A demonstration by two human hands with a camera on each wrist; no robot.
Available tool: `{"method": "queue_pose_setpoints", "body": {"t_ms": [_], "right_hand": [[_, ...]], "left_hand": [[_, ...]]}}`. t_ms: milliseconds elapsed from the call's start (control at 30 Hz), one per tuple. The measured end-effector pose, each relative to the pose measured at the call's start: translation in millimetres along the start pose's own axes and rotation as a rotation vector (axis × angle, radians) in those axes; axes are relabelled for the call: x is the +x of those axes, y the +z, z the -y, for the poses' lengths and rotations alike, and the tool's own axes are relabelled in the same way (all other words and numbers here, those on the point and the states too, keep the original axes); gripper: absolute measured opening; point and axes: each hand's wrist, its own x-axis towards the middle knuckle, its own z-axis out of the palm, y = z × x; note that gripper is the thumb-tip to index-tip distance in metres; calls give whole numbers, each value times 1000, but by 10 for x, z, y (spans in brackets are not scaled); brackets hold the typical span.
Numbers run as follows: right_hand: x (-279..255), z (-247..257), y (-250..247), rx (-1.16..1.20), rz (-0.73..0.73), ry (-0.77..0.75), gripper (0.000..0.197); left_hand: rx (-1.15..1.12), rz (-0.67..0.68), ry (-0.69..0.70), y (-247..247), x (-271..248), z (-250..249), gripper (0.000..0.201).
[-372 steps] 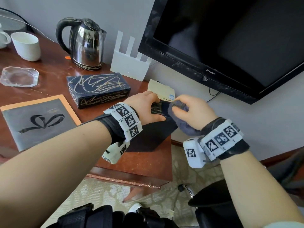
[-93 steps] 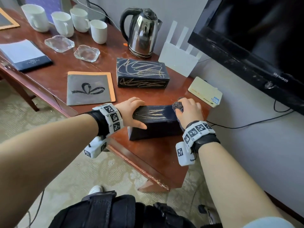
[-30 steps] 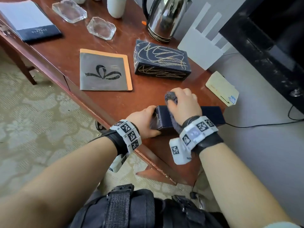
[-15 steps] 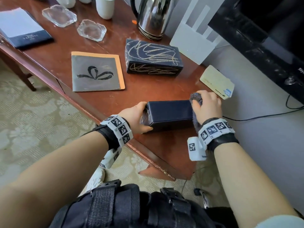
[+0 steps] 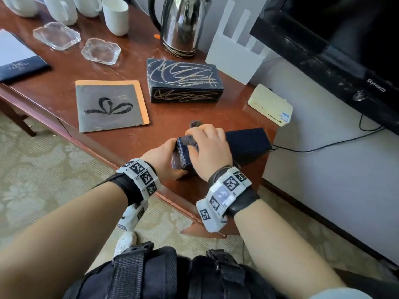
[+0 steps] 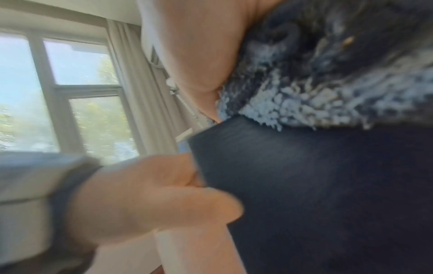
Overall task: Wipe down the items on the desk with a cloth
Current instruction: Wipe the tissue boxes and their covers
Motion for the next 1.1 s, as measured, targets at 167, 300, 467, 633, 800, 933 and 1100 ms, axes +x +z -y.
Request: {"method": "queue_pose_setpoints", "body": {"t_ms": [167,300,467,633,800,933,1100], "right_hand": [[71,-410,-76,112,30,71,30],[114,-1125,-243,20,-117,432,32],[102,-1463,-493,190,-67,669,40],[85,-1320,-553,183,-80,566,42],[15,-1220,-805,296,-96,506,42],[-42,-1223,-991,330,-118,465,42],[-17,-1163,-1131,358,-132,398,41]], "left_hand": [[-13,11,-8,0,1,11,93],[-22,16,-11,12,-17,-4,93],[-83,36,-52,22,-41,-7,92],[-46,93,-123,46,-12,-35,93],[-18,47,-89,-46,-7,-152,83],[5,-73,66,-474,37,-400,83],[145,-204,208,-1095,38,-739,82]]}}
